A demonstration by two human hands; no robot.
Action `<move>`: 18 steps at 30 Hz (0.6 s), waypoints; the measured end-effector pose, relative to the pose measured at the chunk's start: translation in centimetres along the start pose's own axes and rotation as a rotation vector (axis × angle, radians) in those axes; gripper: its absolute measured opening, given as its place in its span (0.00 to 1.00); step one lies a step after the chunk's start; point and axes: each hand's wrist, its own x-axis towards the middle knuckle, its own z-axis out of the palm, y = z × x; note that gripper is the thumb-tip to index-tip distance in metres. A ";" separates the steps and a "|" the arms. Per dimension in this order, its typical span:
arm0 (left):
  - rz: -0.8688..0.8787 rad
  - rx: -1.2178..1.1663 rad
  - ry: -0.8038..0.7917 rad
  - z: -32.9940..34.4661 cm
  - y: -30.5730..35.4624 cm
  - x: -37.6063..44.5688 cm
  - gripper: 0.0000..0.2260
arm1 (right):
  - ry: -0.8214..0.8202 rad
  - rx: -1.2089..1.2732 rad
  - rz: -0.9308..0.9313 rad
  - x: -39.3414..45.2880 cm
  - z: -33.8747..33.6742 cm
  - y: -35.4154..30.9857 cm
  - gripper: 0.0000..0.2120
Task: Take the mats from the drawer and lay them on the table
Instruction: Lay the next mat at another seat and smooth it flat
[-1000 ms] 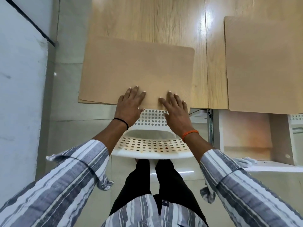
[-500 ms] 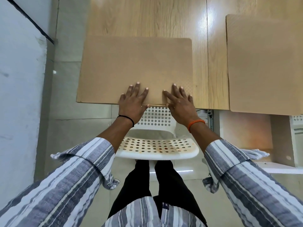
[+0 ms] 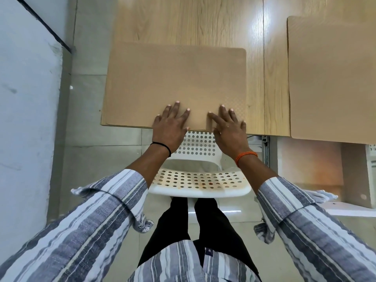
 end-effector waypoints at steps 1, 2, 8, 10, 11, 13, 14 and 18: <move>0.002 0.004 0.011 -0.1 0.0 0.1 0.25 | 0.038 -0.008 0.010 0.1 0.2 -0.3 0.24; 0.001 0.000 0.024 -0.3 0.1 0.1 0.24 | 0.090 -0.008 0.015 0.1 0.4 -0.7 0.23; -0.079 -0.167 0.240 -0.1 0.6 1.4 0.17 | 0.277 0.143 -0.091 2.5 3.0 -3.6 0.26; -0.106 -0.232 0.312 0.2 0.3 1.7 0.18 | 0.285 0.116 -0.074 3.3 4.1 -4.0 0.27; -0.115 -0.240 0.337 0.6 0.0 1.9 0.18 | 0.294 0.082 -0.056 3.5 4.8 -4.1 0.27; -0.148 -0.225 0.351 1.5 -0.8 2.3 0.20 | 0.332 0.006 -0.033 3.8 5.9 -4.1 0.28; -0.161 -0.207 0.338 2.0 -1.0 2.5 0.21 | 0.348 -0.020 -0.029 3.8 6.1 -4.0 0.28; -0.099 -0.121 0.271 3.0 -0.9 3.8 0.25 | 0.386 -0.061 -0.028 4.1 6.4 -3.9 0.28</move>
